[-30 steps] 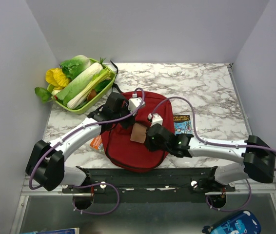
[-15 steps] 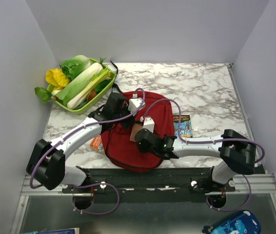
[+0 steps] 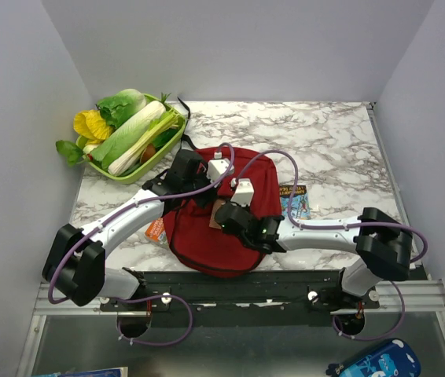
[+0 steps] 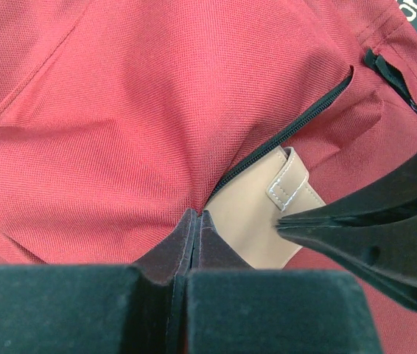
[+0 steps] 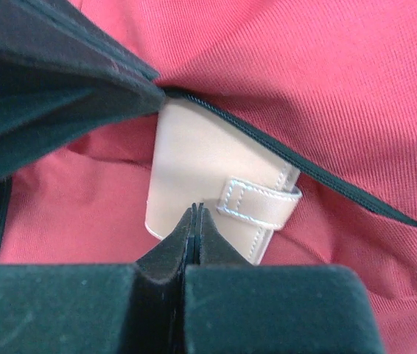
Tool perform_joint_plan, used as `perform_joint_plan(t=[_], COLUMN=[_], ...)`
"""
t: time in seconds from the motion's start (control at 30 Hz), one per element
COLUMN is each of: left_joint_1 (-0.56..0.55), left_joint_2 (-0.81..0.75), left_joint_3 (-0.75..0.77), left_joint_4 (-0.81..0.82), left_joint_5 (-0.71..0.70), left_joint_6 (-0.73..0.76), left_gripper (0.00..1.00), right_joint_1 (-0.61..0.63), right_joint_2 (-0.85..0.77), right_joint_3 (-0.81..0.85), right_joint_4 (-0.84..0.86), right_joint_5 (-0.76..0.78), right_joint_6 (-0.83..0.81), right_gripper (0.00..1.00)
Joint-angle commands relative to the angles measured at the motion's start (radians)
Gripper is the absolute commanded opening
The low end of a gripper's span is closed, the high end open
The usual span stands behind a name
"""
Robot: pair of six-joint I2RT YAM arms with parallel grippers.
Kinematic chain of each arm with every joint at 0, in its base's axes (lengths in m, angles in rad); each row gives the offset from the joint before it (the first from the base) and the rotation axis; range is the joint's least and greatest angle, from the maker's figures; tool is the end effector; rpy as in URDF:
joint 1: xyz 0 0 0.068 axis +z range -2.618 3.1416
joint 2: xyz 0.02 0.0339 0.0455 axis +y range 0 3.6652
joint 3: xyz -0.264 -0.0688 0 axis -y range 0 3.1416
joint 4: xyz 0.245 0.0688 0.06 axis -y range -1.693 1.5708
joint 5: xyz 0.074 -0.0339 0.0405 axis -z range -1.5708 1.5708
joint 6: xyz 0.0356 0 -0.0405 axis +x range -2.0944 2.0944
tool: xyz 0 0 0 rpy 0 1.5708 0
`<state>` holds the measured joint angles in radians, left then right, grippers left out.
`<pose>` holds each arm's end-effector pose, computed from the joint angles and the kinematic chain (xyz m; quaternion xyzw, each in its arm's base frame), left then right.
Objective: Pack the student bag
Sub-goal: Place the personal item in the student bag.
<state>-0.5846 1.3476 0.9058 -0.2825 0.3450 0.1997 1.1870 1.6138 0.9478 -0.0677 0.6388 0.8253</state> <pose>0.2345 -0.1696 0.2492 0.4084 0.8031 -0.2310 0.3672 0.1460 0.3048 0.2044 -0.0305 0.8763 0.1725 0.4488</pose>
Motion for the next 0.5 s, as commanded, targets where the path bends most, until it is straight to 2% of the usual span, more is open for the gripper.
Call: perform_joint_plan(t=[0.0, 0.1, 0.13, 0.27, 0.37, 0.47], left_joint_1=[-0.003, -0.003, -0.003, -0.003, -0.003, -0.001], left_joint_2=[-0.011, 0.005, 0.008, 0.021, 0.024, 0.030], left_joint_3=[-0.018, -0.013, -0.008, 0.001, 0.002, 0.001], left_joint_4=[-0.015, -0.011, -0.012, -0.014, -0.015, -0.020], left_joint_5=[0.015, 0.012, 0.009, 0.006, 0.012, 0.003], left_joint_6=[0.017, 0.014, 0.012, 0.010, 0.015, 0.032], left_gripper=[0.00, 0.00, 0.00, 0.00, 0.00, 0.00], right_joint_1=[0.034, 0.060, 0.066, 0.102, 0.105, 0.105], right_joint_2=[-0.063, -0.045, -0.025, 0.034, 0.076, 0.113], right_joint_3=[-0.070, -0.069, -0.066, -0.038, -0.018, 0.000], right_joint_4=[0.051, 0.046, 0.045, 0.048, 0.037, 0.039], right_joint_5=[0.013, -0.016, -0.027, -0.036, -0.031, -0.021], right_joint_6=[-0.023, -0.037, -0.037, -0.031, -0.003, 0.009], right_gripper=[0.01, 0.02, 0.09, 0.23, 0.25, 0.22])
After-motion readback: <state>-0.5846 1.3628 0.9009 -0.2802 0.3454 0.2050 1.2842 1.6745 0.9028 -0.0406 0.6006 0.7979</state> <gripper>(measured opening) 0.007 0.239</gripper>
